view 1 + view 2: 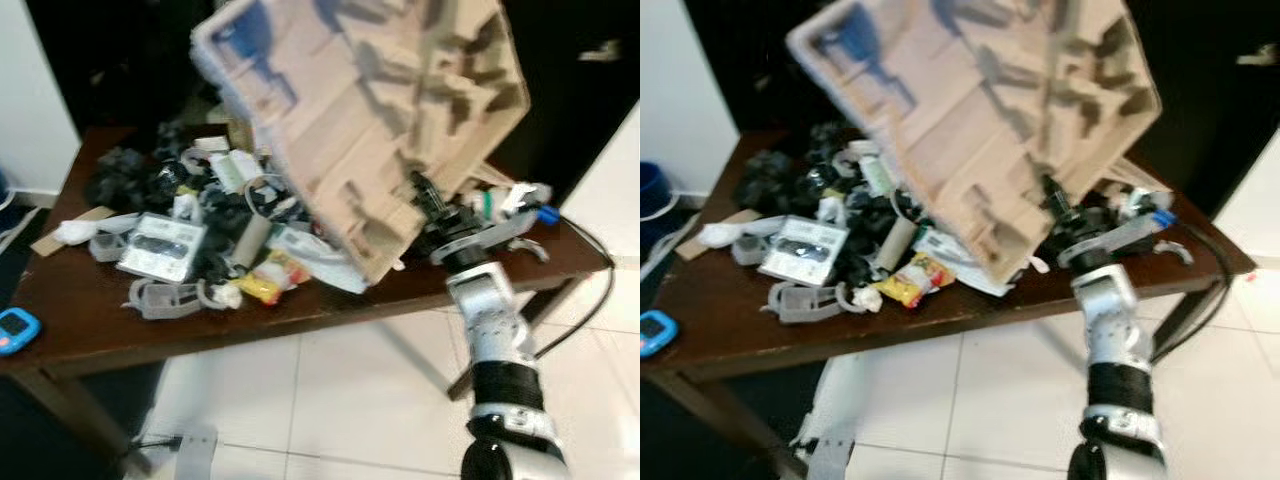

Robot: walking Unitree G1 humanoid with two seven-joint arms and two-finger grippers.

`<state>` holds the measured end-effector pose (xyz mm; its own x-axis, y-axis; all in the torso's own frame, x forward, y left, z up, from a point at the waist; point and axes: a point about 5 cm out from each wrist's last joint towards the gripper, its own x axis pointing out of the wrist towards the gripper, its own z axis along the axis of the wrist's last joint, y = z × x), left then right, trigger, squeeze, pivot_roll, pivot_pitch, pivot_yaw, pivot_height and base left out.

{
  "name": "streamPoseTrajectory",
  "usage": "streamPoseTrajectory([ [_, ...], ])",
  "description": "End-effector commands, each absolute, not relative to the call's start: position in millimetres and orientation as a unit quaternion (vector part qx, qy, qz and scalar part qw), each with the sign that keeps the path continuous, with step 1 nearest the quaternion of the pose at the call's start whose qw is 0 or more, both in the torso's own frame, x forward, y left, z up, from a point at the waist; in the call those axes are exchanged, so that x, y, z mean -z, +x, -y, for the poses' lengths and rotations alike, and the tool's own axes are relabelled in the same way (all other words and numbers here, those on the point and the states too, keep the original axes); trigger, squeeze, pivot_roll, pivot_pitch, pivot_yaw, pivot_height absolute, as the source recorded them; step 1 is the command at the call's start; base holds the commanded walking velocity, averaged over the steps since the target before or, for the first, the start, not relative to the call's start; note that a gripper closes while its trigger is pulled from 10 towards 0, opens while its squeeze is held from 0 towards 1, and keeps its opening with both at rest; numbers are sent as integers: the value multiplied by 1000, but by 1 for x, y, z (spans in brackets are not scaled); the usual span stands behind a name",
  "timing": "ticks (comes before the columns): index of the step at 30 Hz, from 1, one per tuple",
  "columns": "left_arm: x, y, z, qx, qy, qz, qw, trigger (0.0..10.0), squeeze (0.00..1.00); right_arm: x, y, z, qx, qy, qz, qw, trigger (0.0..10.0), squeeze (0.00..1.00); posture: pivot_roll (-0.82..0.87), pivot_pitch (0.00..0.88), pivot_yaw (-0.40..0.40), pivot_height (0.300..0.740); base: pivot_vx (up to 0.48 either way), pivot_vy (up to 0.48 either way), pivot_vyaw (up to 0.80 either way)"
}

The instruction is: Picking trash to rubbish bin

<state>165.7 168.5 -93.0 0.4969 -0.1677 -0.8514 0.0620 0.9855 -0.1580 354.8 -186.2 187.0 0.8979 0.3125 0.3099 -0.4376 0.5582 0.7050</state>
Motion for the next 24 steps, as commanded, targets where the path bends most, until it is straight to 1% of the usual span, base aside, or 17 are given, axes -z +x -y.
streamPoseTrajectory([
  [1, 97, 156, -169, 63, -54, -511, 855, 10000, 0, -184, 356, 194, -183, 421, 82, 884, 10000, 0, -23, 64, -29, 740, 0, 0, -769],
  [7, 97, 155, -170, 64, -54, -512, 855, 10000, 0, -174, 357, 236, -78, 431, 91, 894, 10000, 0, -27, 66, -22, 740, 0, 0, -769],
  [9, 97, 155, -170, 64, -53, -512, 855, 10000, 0, -167, 355, 256, -18, 424, 88, 901, 10000, 0, -28, 67, -22, 740, 0, 0, -769],
  [10, 97, 155, -170, 64, -53, -512, 855, 10000, 0, -167, 355, 256, -18, 424, 88, 901, 10000, 0, -28, 67, -22, 740, 0, 0, -769],
  [11, 97, 155, -170, 64, -52, -512, 855, 10000, 0, -159, 350, 277, 50, 410, 82, 907, 10000, 0, -28, 67, -22, 740, 0, 0, -769],
  [12, 97, 155, -170, 64, -52, -512, 855, 10000, 0, -159, 350, 277, 50, 410, 82, 907, 10000, 0, -28, 67, -22, 740, 0, 0, -769],
  [14, 97, 156, -170, 64, -52, -512, 855, 10000, 0, -150, 344, 298, 111, 397, 77, 908, 10000, 0, -27, 68, -23, 740, 0, 0, -769],
  [15, 97, 156, -170, 64, -52, -512, 855, 10000, 0, -150, 344, 298, 111, 397, 77, 908, 10000, 0, -27, 68, -23, 740, 0, 0, -769],
  [17, 97, 156, -170, 64, -53, -511, 856, 10000, 0, -138, 330, 326, 192, 381, 68, 902, 10000, 0, -26, 67, -23, 740, 0, 0, -769],
  [18, 97, 156, -170, 64, -53, -511, 856, 10000, 0, -138, 330, 326, 192, 381, 68, 902, 10000, 0, -26, 67, -23, 740, 0, 0, -769],
  [19, 97, 156, -170, 64, -53, -511, 856, 10000, 0, -127, 315, 348, 256, 351, 52, 899, 10000, 0, -26, 67, -20, 740, 0, 0, -769],
  [20, 97, 156, -170, 64, -53, -511, 856, 10000, 0, -127, 315, 348, 256, 351, 52, 899, 10000, 0, -26, 67, -20, 740, 0, 0, -769],
  [22, 97, 156, -171, 64, -53, -511, 856, 10000, 0, -120, 306, 360, 293, 332, 35, 896, 10000, 0, -27, 67, -20, 740, 0, 0, -766],
  [23, 97, 156, -171, 65, -53, -511, 855, 10000, 0, -110, 293, 371, 338, 283, 3, 898, 10000, 0, -30, 67, -18, 740, 0, 0, -763],
  [24, 97, 156, -171, 65, -53, -511, 855, 10000, 0, -110, 293, 371, 338, 283, 3, 898, 10000, 0, -30, 67, -18, 740, 0, 0, -763],
])
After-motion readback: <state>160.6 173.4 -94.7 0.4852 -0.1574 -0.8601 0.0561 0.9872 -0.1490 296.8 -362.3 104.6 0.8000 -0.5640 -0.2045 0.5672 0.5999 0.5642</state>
